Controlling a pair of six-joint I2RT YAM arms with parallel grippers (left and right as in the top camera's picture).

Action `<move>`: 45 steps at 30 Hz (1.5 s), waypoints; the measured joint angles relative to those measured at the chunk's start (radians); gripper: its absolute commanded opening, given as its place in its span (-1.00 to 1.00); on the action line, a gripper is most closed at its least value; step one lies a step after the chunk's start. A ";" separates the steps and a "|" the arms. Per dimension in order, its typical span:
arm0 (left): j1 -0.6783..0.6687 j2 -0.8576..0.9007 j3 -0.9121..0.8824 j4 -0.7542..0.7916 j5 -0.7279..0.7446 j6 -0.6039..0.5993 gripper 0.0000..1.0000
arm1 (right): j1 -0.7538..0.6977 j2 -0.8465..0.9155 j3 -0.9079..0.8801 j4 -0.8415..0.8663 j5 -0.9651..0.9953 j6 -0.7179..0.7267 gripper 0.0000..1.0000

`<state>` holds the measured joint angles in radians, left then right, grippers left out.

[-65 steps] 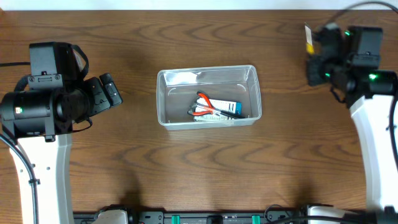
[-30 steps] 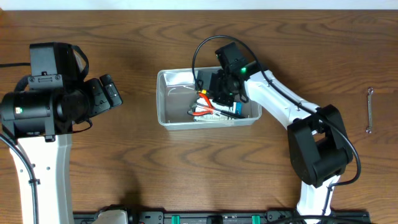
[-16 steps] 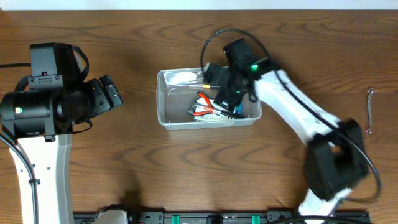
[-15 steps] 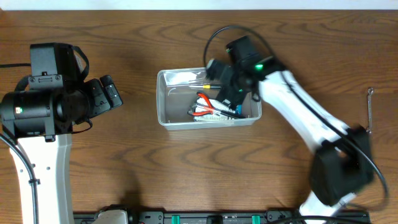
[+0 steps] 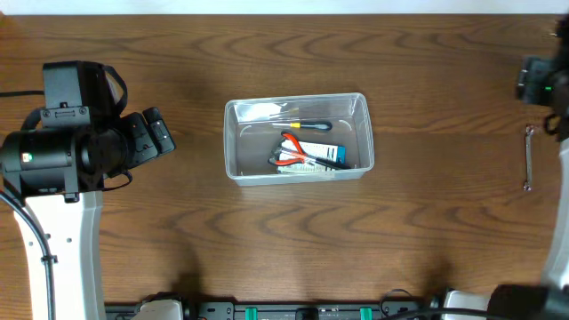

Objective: Pack container
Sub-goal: 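Move the right gripper to the silver wrench and grasp it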

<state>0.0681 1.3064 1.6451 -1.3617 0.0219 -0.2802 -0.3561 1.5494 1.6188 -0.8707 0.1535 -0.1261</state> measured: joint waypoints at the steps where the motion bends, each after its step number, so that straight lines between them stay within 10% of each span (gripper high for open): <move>1: 0.000 0.000 0.000 0.000 0.000 0.000 0.96 | -0.032 0.036 0.000 0.000 -0.007 0.008 0.55; 20: 0.000 0.000 0.000 -0.022 0.000 0.000 0.96 | -0.182 0.540 -0.005 0.032 -0.052 0.005 0.43; 45: 0.000 0.000 -0.001 -0.023 0.000 0.000 0.96 | -0.300 0.665 0.003 0.084 -0.182 -0.081 0.31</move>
<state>0.0681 1.3064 1.6444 -1.3842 0.0219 -0.2802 -0.6563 2.2143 1.6222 -0.7872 -0.0288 -0.2073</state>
